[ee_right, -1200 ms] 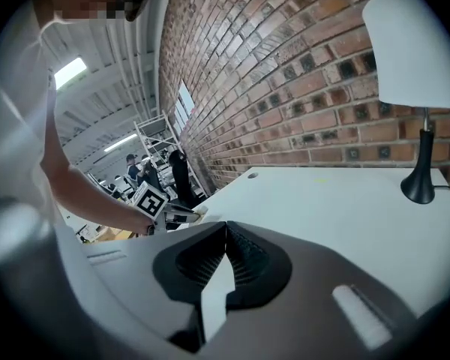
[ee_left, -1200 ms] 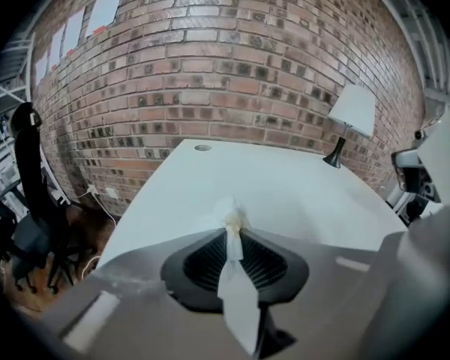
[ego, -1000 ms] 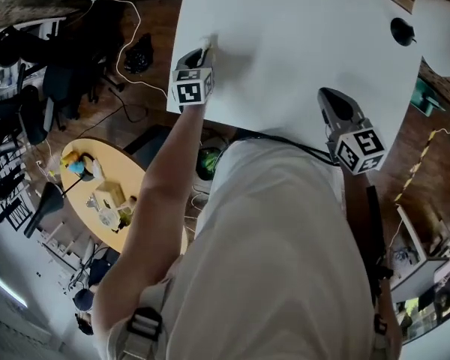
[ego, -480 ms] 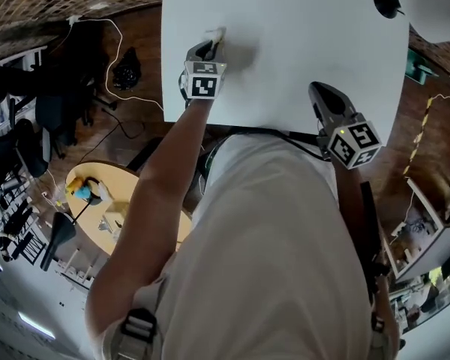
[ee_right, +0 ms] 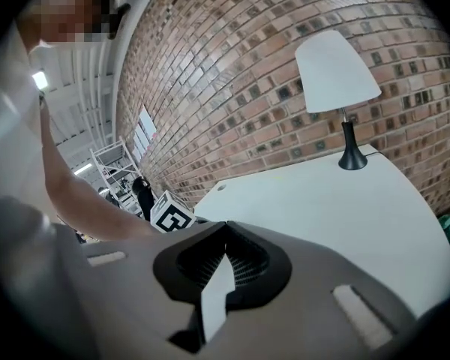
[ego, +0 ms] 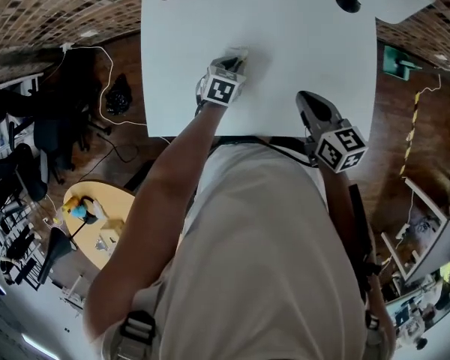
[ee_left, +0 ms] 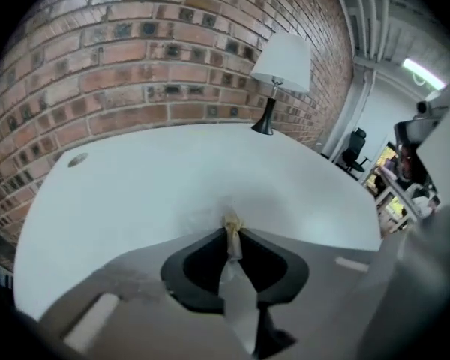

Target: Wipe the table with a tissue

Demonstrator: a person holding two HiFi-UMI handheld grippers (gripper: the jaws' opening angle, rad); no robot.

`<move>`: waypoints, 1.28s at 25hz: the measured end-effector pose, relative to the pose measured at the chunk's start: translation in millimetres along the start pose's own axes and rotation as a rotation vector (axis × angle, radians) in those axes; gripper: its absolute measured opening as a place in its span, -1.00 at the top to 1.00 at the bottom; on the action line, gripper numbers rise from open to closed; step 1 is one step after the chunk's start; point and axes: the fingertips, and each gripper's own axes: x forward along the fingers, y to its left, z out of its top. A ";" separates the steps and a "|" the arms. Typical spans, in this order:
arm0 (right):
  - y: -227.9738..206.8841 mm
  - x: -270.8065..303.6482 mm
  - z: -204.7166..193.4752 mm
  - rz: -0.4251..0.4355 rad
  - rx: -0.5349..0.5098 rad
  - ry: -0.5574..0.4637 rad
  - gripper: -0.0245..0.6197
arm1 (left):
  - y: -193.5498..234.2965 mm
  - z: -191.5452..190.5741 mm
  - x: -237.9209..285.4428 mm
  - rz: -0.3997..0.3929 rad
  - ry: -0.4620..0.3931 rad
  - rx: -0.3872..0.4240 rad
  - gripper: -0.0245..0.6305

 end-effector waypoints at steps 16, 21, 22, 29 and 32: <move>-14.1 -65.1 7.7 0.162 -0.206 -0.044 0.90 | -142.2 29.1 -116.5 -0.126 -0.448 -0.110 0.75; -7.8 -78.0 -8.6 0.218 -0.250 -0.017 0.90 | -183.8 24.8 -126.7 -0.146 -0.504 -0.049 0.75; -7.6 -76.2 -10.7 0.225 -0.257 -0.015 0.90 | -186.4 24.7 -127.6 -0.145 -0.515 -0.035 0.75; -22.3 -102.0 -29.8 0.257 -0.277 0.026 0.90 | -222.5 14.4 -115.0 -0.122 -0.530 -0.048 0.75; -24.5 -111.2 -24.3 0.252 -0.292 0.016 0.90 | -227.9 20.7 -112.8 -0.127 -0.545 -0.051 0.75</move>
